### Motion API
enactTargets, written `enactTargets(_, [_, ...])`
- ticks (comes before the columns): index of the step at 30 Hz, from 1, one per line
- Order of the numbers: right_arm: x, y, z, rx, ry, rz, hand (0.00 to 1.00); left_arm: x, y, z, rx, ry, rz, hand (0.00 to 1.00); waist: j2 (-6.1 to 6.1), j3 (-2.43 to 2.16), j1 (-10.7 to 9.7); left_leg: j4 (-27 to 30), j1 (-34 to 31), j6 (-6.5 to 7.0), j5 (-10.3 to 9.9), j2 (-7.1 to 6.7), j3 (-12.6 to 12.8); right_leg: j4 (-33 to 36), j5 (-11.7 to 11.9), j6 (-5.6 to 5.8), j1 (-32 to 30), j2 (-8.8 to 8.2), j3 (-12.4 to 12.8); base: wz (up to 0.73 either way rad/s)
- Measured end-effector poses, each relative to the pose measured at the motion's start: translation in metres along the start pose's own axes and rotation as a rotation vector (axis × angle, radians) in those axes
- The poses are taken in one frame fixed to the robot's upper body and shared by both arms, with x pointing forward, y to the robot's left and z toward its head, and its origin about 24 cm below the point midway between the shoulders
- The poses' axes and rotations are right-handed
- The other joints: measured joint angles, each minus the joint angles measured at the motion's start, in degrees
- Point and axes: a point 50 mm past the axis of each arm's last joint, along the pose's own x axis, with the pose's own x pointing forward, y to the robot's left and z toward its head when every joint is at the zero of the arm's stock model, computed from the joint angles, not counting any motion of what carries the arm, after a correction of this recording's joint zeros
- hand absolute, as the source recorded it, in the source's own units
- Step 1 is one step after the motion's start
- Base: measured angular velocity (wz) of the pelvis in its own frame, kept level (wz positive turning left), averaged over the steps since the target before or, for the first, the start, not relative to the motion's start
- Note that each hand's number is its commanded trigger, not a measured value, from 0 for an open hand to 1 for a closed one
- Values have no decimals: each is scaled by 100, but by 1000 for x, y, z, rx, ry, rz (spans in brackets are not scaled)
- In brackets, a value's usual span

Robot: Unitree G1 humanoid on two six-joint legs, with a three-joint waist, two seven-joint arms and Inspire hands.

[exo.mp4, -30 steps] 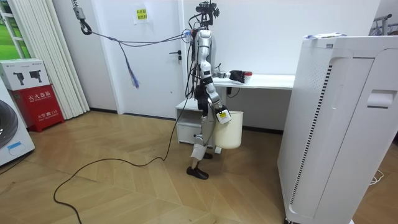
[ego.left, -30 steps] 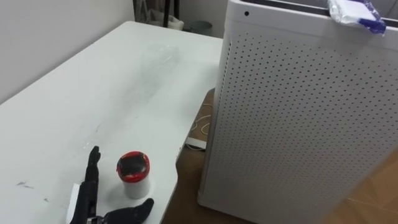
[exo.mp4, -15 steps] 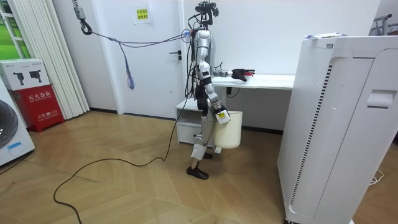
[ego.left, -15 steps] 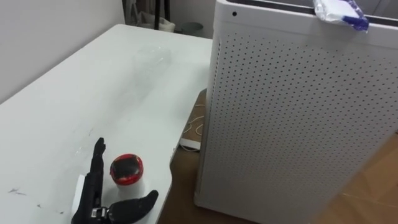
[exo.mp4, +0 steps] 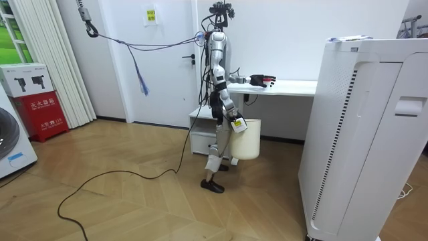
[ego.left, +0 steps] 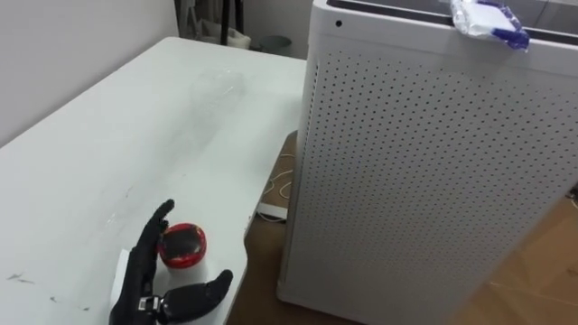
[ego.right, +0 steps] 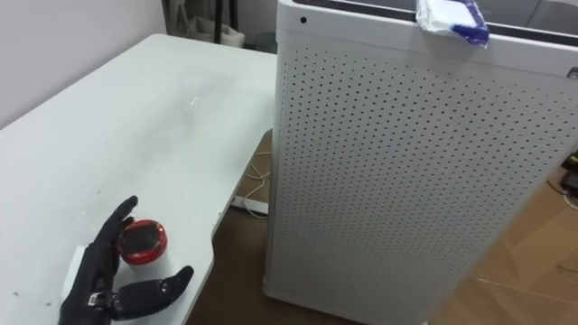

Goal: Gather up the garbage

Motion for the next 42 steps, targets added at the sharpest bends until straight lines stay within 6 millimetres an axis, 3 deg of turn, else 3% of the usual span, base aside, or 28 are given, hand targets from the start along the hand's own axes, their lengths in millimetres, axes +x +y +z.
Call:
enactTargets(11, [1,2,2,2,-8,5,100,5,0,-4,-16,29,-21,100,-3,2,-4,-5,-20,0,-1,22,91,74,0,0,-67,7,149,-4])
enactTargets(22, [2,4,4,1,-5,-6,100,15,-20,-1,-36,24,-130,100,91,18,-41,11,-131,0,-1,85,312,91,66,-26,-210,37,233,-5])
enactTargets(25, [3,5,6,-10,-7,-7,100,14,-27,1,-61,20,-171,100,122,-9,-50,51,-196,0,-1,92,375,169,67,-26,-371,30,293,-11])
enactTargets(31, [9,9,27,-63,-55,19,100,14,-43,16,-120,-24,-257,100,135,-12,-39,107,-315,2,0,186,717,343,97,-40,-706,16,462,-30])
enactTargets(35, [13,10,45,-113,-88,20,100,14,-53,34,-139,-99,-330,100,173,19,-120,113,-405,5,1,214,873,402,157,-51,-879,6,471,-20])
enactTargets(38, [15,12,58,-162,-124,28,100,15,-54,36,-141,-108,-352,100,190,31,-153,98,-499,21,11,232,921,479,168,-68,-1028,7,442,-11])
enactTargets(42, [12,6,74,-185,-177,17,100,14,-57,36,-145,-108,-392,100,273,82,-136,88,-582,19,12,271,952,466,184,-87,-1115,37,420,-2])
